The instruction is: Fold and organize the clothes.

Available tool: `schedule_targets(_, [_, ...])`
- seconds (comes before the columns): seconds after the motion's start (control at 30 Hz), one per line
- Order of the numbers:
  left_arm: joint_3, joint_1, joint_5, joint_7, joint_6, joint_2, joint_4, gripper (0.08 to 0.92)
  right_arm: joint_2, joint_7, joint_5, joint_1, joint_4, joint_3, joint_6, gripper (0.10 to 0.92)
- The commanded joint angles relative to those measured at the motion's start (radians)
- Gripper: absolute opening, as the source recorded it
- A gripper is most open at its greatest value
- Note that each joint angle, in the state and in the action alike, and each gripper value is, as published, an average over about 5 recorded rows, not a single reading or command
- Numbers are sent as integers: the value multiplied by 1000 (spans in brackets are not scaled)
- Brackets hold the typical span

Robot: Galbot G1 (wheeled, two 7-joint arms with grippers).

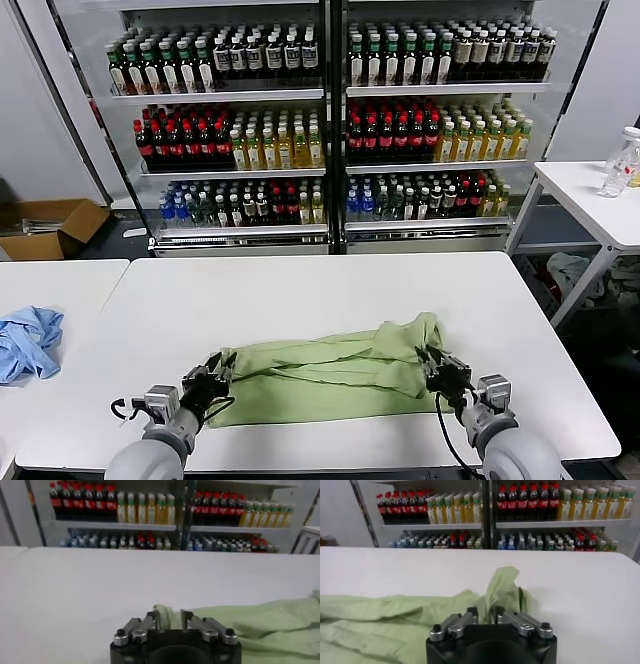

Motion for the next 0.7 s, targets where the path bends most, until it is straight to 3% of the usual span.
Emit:
schedule_targets(0.03, [14,35,231,-106,4,-120,57,459,7,8,-46,-65,37,8,-11,492])
schedule_targets(0.27, [25,-10,176,-101,61,-133,103,667,1,9,-45,-39,29,-15,-13,699])
schedule_targets(0.37, [24,-17,148,-90,71,-126,110,719,-5,10,-41,-29,27,-16,-14,782])
schedule_targets(0.43, [21,-17,127,-77,71,-119,107,703,-9,10,-38,-25,26,-17,-13,808])
schedule_targets(0.7, [-27,-26,-120,22,83,-88,111,487,-13,11,-29,-11,26,-12,-13,823])
